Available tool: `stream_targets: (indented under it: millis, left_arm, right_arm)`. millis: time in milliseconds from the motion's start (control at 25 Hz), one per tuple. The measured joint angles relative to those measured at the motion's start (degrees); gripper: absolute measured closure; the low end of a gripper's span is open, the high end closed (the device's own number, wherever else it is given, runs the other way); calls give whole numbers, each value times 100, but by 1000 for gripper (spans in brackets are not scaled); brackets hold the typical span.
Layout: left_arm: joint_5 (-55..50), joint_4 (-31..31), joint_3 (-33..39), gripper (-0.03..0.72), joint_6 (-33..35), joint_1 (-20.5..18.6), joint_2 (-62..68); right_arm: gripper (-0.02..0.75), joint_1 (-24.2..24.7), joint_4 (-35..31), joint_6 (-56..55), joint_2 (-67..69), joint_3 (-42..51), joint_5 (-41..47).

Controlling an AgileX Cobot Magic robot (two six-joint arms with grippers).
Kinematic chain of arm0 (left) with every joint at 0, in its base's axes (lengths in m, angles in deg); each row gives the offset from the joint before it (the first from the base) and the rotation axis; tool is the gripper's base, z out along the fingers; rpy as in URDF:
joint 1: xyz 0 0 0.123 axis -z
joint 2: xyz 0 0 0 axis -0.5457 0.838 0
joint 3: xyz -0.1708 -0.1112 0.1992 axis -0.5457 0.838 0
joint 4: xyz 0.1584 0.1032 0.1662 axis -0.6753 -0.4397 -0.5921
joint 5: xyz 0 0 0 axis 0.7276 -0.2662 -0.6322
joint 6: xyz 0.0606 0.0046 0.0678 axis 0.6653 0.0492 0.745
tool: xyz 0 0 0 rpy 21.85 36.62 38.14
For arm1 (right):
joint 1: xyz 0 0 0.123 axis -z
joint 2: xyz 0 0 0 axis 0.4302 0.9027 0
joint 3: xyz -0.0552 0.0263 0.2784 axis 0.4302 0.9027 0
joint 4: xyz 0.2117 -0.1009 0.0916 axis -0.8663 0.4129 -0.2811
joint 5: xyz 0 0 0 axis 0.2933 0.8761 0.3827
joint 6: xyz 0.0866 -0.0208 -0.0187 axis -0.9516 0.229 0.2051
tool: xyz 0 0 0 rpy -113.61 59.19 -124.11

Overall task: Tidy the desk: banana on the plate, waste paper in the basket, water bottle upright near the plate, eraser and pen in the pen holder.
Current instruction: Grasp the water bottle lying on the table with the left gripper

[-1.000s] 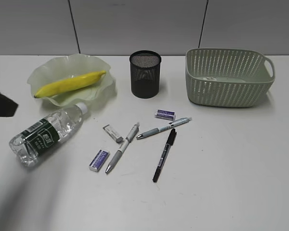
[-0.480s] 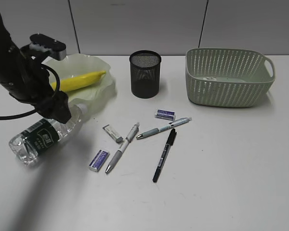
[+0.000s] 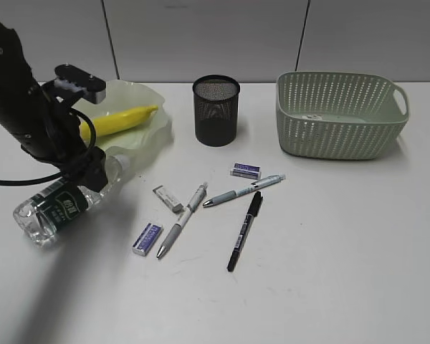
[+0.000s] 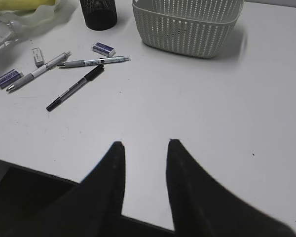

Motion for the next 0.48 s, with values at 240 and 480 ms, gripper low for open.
stream_targets:
  millis: [240,480]
  left_arm:
    - [67,-45,-7,62,0,0,368]
    - [141,30,-7,106,-24,0,765]
  right_arm:
    - [494,0,0,0,0,0,0]
    - [494,0,0,0,0,0,0]
